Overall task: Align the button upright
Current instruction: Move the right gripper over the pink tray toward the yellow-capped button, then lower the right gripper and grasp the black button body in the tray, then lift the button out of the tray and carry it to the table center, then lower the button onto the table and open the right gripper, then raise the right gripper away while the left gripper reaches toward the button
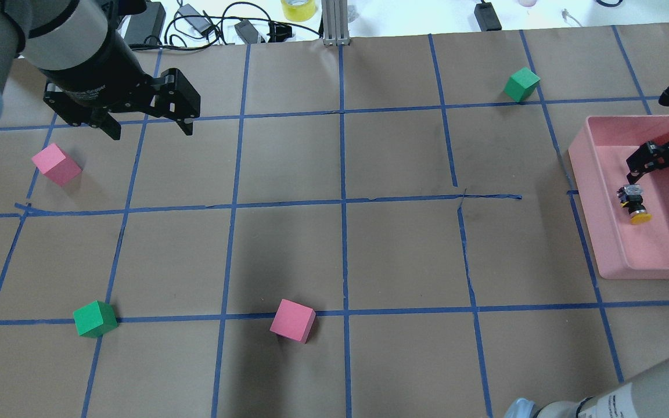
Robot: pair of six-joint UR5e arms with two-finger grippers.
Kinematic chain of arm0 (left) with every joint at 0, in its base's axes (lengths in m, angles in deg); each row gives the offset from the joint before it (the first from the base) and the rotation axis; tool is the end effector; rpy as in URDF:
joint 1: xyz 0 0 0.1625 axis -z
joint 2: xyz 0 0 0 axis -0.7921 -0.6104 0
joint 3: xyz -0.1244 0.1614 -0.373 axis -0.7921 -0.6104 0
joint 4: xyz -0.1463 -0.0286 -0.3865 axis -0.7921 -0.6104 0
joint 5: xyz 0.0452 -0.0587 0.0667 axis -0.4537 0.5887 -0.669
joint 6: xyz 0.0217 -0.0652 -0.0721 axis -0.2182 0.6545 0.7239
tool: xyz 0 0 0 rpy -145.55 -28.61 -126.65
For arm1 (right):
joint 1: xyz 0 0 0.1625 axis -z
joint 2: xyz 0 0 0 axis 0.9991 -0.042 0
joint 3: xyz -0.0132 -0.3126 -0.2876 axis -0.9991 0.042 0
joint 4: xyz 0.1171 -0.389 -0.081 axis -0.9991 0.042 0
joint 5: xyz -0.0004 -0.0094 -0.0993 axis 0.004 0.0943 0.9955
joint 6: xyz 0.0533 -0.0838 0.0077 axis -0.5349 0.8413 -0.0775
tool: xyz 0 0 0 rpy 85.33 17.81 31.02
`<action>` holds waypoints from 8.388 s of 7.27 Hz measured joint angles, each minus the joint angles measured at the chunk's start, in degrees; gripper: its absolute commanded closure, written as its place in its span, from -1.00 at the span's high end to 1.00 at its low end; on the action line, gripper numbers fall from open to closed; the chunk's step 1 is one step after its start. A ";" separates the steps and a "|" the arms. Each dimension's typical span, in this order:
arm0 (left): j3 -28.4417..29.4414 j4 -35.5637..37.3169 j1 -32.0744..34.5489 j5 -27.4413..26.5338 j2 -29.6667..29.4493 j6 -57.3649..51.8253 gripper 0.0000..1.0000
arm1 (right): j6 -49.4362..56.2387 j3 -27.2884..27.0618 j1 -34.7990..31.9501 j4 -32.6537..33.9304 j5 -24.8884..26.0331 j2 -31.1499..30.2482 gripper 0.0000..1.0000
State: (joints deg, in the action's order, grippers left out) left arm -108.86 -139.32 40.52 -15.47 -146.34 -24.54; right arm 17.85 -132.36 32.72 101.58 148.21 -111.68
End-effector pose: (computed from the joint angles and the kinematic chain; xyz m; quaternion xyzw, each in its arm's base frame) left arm -0.1527 -0.4582 0.5345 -0.0220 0.9974 -0.0664 0.0159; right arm -0.2262 -0.5442 0.2425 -0.0210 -0.9989 -0.0410 0.0035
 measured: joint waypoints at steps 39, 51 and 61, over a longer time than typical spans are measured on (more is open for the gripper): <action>-1.17 5.13 -0.14 0.09 -0.18 -0.09 1.00 | -24.40 10.54 -49.19 8.06 -28.64 11.56 -1.00; -1.56 5.38 -0.08 0.17 -0.16 -0.06 1.00 | -43.03 16.79 -53.90 6.61 -15.63 17.29 -0.41; -5.09 10.48 0.29 0.57 -0.41 0.97 1.00 | -42.08 16.70 -53.37 6.17 -15.56 13.31 1.00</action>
State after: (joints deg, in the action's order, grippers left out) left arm -113.95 -128.84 40.81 -14.90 -146.75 -23.57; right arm -24.23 -115.66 -20.65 107.75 132.65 -98.37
